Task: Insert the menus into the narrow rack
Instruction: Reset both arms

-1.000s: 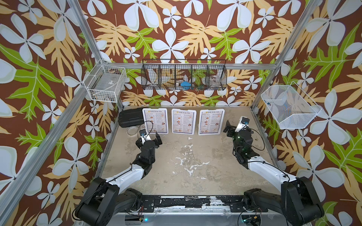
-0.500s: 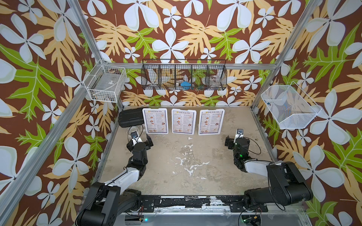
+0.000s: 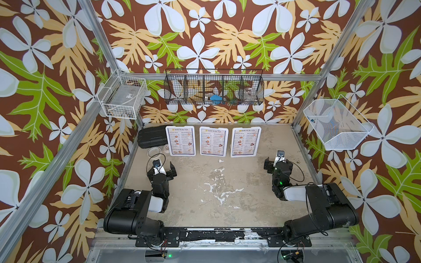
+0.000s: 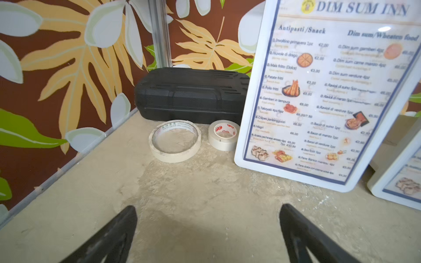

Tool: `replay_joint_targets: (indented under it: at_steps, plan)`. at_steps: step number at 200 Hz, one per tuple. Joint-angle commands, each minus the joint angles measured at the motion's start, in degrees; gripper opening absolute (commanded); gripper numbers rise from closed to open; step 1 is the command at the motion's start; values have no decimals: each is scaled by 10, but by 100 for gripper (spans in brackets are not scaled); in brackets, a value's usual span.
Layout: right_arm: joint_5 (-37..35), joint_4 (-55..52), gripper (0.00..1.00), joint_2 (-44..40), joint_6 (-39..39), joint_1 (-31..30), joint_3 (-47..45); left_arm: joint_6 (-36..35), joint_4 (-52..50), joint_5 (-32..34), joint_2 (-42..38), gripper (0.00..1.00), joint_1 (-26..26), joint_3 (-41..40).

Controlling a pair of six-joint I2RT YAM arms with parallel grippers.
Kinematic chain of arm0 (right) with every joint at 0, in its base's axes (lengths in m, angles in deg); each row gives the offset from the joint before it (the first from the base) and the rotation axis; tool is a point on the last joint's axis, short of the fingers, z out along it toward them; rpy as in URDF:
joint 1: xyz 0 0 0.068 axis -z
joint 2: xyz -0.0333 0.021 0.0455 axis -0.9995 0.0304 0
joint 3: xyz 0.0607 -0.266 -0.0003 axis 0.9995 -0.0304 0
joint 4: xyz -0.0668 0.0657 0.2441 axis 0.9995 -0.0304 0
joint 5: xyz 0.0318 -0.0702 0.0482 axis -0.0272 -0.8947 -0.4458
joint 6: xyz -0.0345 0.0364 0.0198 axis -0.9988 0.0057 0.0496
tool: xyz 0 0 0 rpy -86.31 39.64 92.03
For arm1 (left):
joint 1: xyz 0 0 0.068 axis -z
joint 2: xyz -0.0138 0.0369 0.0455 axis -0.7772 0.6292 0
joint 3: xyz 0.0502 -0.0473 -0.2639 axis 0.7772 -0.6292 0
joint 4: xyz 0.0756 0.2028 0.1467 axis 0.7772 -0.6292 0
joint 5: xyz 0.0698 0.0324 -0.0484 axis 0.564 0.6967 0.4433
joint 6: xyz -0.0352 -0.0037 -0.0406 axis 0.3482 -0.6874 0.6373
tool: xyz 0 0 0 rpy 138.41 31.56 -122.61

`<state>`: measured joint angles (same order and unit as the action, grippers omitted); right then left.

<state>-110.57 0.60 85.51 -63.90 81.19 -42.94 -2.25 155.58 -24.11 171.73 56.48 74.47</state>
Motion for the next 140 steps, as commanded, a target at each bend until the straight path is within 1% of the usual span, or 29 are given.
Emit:
replay_joint_targets:
  at_steps: [1,10,20,27,32,40,50,66,140]
  plan:
    - [30,105,100,-12,-9,5,-39,-13,85,-5,11,100,-1,-2]
    - [61,139,100,-17,-3,16,-64,-2,44,-5,-4,100,-1,5]
    - [103,167,100,-8,10,36,-87,-3,65,-4,4,100,-1,2]
    - [104,226,100,8,10,42,-103,-11,83,-3,11,100,-2,-1]
    - [102,244,100,15,9,42,-104,-8,73,-3,7,100,-1,0]
    - [105,218,100,9,9,42,-96,-4,60,-4,3,100,-1,2]
    - [107,197,100,3,11,42,-92,-8,76,-3,7,100,-1,0]
    - [106,221,100,9,8,42,-97,-8,70,-4,6,100,-1,1]
    - [107,219,100,10,8,41,-96,-8,73,-4,7,100,-2,1]
